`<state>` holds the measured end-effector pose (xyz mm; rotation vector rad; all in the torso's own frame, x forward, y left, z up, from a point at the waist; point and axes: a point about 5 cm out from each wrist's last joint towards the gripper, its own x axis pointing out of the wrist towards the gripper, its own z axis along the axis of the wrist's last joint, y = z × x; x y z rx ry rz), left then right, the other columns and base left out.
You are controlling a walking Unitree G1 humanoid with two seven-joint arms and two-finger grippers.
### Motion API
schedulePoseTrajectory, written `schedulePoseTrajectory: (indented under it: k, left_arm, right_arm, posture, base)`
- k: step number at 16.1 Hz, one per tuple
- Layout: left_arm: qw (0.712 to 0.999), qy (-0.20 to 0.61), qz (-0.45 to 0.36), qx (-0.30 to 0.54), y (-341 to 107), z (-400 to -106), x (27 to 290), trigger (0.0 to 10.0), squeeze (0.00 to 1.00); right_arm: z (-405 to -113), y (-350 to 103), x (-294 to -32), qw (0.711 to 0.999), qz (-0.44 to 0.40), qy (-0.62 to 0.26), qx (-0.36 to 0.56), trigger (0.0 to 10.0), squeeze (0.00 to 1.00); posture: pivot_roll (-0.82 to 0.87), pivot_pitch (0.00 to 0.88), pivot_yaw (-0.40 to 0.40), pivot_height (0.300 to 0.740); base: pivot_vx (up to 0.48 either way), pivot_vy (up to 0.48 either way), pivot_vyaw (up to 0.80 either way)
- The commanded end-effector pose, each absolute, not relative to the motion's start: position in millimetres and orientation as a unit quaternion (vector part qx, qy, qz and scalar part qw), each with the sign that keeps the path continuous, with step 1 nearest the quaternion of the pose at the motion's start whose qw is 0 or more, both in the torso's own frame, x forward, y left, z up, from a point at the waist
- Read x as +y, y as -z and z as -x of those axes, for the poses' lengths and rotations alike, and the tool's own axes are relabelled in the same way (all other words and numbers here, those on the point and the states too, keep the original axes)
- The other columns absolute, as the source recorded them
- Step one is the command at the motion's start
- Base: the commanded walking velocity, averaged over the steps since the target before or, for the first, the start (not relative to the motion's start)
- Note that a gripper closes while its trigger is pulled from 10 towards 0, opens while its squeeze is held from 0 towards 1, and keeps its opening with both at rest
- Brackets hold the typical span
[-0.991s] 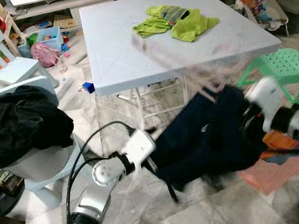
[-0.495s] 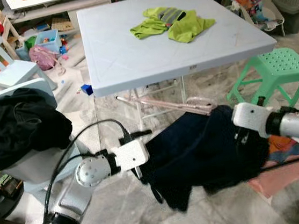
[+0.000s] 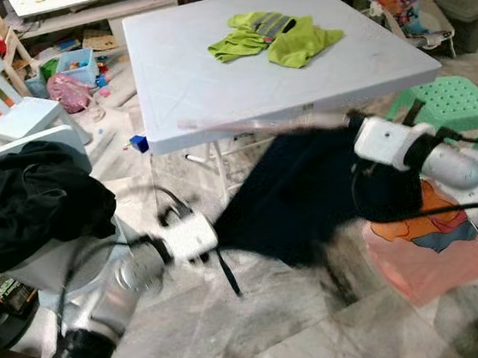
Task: Hang hanger
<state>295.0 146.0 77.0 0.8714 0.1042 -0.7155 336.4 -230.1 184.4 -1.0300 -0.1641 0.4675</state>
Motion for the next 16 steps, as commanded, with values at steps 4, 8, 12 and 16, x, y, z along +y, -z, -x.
schedulePoseTrajectory:
  k: [4,8,12,16]
  left_arm:
    - [0.865,0.253,-0.402,0.162,-44,-292,183,10.0,1.0]
    - [0.925,0.094,-0.366,0.046,-83,-319,197,10.0,1.0]
    - [0.965,0.127,-0.222,0.052,-79,-325,155,10.0,0.0]
    - [0.926,0.313,-0.208,0.028,-88,-323,67,10.0,1.0]
  right_arm:
    - [-342,-224,-241,0.908,0.359,-0.177,-0.121,10.0,0.0]
    - [-330,-213,-219,0.92,0.27,-0.269,-0.093,10.0,0.0]
    - [-318,-187,-208,0.918,0.28,-0.275,-0.062,10.0,0.0]
    - [-311,-163,-205,0.895,0.383,-0.224,-0.053,10.0,0.0]
  posture:
    - [-0.04,0.0,0.02,0.74]
    - [-0.04,0.0,0.018,0.74]
    - [-0.04,0.004,0.006,0.74]
    - [-0.06,0.0,0.012,0.74]
  base:
    - [0.0,0.0,0.0]
    - [0.0,0.0,0.0]
    - [0.0,0.0,0.0]
    - [0.0,0.0,0.0]
